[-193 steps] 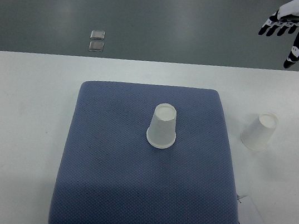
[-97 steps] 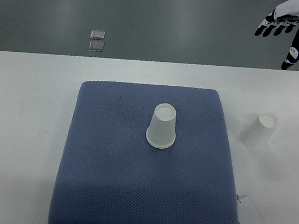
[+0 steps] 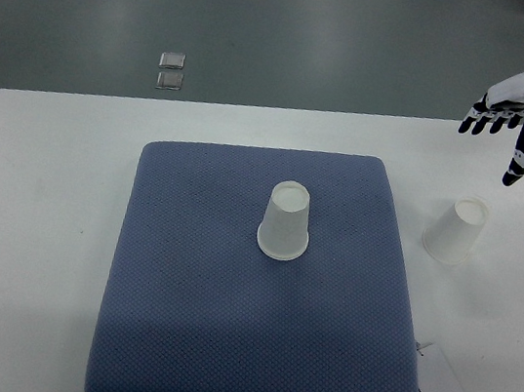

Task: Stack paper cups
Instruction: 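Lower the right hand onto the loose cup and close fingers around it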

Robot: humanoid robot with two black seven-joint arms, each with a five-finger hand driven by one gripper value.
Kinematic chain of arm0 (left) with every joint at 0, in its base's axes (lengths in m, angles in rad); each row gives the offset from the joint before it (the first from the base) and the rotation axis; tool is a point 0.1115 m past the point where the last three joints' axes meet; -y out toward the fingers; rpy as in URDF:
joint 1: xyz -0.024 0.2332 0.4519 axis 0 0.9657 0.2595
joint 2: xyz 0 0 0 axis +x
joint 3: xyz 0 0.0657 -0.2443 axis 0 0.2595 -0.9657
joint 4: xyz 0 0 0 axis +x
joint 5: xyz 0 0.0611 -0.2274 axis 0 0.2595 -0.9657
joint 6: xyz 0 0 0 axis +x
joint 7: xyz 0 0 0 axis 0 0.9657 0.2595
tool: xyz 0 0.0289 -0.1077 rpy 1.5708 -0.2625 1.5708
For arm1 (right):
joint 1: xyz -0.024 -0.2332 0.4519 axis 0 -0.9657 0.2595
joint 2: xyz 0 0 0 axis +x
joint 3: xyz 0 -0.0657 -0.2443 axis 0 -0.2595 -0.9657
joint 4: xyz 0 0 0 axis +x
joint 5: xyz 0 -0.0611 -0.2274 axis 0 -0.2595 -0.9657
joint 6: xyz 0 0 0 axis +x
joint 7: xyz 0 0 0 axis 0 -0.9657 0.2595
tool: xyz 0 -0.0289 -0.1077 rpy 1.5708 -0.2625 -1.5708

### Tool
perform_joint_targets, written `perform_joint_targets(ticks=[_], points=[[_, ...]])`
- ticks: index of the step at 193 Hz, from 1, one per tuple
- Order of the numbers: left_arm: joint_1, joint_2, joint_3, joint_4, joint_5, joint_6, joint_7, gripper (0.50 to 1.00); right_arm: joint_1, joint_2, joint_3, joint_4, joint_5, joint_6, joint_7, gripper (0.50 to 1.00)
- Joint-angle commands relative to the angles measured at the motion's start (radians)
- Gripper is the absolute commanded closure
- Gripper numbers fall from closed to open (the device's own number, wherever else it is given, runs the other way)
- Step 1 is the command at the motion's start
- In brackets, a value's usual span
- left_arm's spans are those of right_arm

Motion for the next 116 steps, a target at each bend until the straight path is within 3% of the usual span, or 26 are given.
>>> perform_joint_targets(ticks=[1, 27, 76, 116], points=[[0.0, 0.0, 0.0, 0.006, 0.0, 0.0, 0.0, 0.5, -0.048, -0.001, 0.002, -0.006, -0.011, 0.0, 0.0, 0.585], [0.0, 0.0, 0.0, 0.009, -0.001, 0.0, 0.0, 0.5, -0.099, 0.0, 0.01, -0.022, -0.033, -0.002, 0.002, 0.587], [0.0, 0.0, 0.0, 0.01, -0.001, 0.001, 0.0, 0.5, -0.175, 0.014, 0.011, -0.057, -0.034, -0.134, 0.002, 0.587], [0.0, 0.0, 0.0, 0.01, -0.001, 0.001, 0.0, 0.5, -0.215, 0.016, 0.011, -0.065, -0.037, -0.175, 0.002, 0.585]])
